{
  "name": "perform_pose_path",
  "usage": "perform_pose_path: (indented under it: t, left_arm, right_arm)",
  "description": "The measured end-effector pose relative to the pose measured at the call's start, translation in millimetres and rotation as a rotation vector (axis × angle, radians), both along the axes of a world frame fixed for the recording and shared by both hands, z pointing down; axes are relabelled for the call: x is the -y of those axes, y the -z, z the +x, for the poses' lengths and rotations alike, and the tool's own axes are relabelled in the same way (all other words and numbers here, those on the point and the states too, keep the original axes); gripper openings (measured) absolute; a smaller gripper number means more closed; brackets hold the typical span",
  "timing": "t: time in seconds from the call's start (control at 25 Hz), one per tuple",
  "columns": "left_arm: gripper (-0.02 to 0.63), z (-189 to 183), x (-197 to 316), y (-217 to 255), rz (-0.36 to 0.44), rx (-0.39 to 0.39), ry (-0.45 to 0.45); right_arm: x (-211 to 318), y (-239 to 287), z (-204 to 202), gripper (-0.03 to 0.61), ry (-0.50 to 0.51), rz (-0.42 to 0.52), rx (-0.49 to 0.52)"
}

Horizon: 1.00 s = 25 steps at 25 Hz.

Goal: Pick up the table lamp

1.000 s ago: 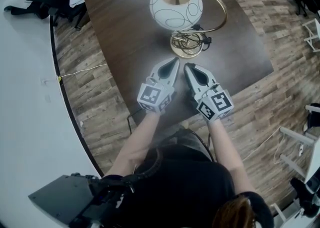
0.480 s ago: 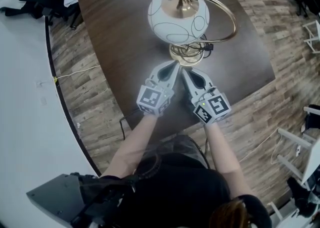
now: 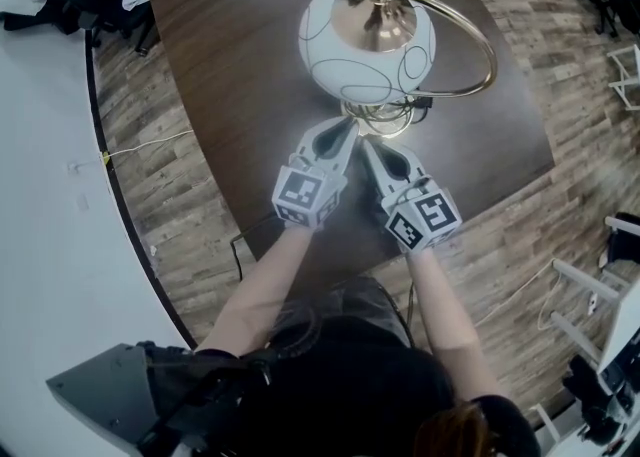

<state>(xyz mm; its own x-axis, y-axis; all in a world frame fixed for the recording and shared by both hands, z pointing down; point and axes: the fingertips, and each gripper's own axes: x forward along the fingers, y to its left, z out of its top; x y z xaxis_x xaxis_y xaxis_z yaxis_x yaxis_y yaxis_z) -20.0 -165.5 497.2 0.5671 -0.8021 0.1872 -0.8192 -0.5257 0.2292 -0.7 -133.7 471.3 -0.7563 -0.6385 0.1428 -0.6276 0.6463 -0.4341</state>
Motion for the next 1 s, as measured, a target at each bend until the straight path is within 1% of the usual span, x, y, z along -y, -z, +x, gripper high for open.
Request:
perform_pose_path:
  t: [0.12, 0.2, 0.24, 0.32, 0.4, 0.48, 0.68, 1.0]
  left_arm:
    - [0.053, -3.6, 6.4, -7.4, -0.013, 0.008, 0.017]
    - [0.082, -9.0, 12.0, -10.1, -0.021, 0.008, 0.041]
    - [0.083, -11.9, 15.4, -10.5, -0.021, 0.007, 0.053]
    - [0.118, -15.8, 22.7, -11.0, -0.016, 0.005, 0.071]
    - [0.118, -16.5, 28.6, -12.1, -0.012, 0.009, 0.079]
    - [0.146, -16.5, 33.5, -13.4, -0.009, 0.017, 0.085]
    - [0.146, -18.6, 46.6, -11.4, 0.001, 0.019, 0.102]
    - [0.146, -12.8, 58.9, -11.9, 0.015, 0.043, 0.085]
  right_arm:
    - [0.7, -4.3, 2.2, 0.003, 0.001, -0.012, -0.014]
    - [0.6, -6.1, 4.0, 0.003, 0.0, -0.018, -0.023]
    - [0.7, -7.0, 5.0, 0.003, -0.002, -0.02, -0.026]
    - [0.9, -9.0, 7.8, 0.003, -0.008, -0.026, -0.03]
    - [0.5, -11.2, 10.9, 0.003, -0.015, -0.034, -0.03]
    - [-0.3, -13.0, 12.7, 0.003, -0.018, -0.04, -0.032]
    - [3.8, -14.7, 19.1, 0.003, -0.051, -0.036, -0.038]
    - [18.9, -0.3, 39.1, 0.003, -0.093, 0.013, -0.053]
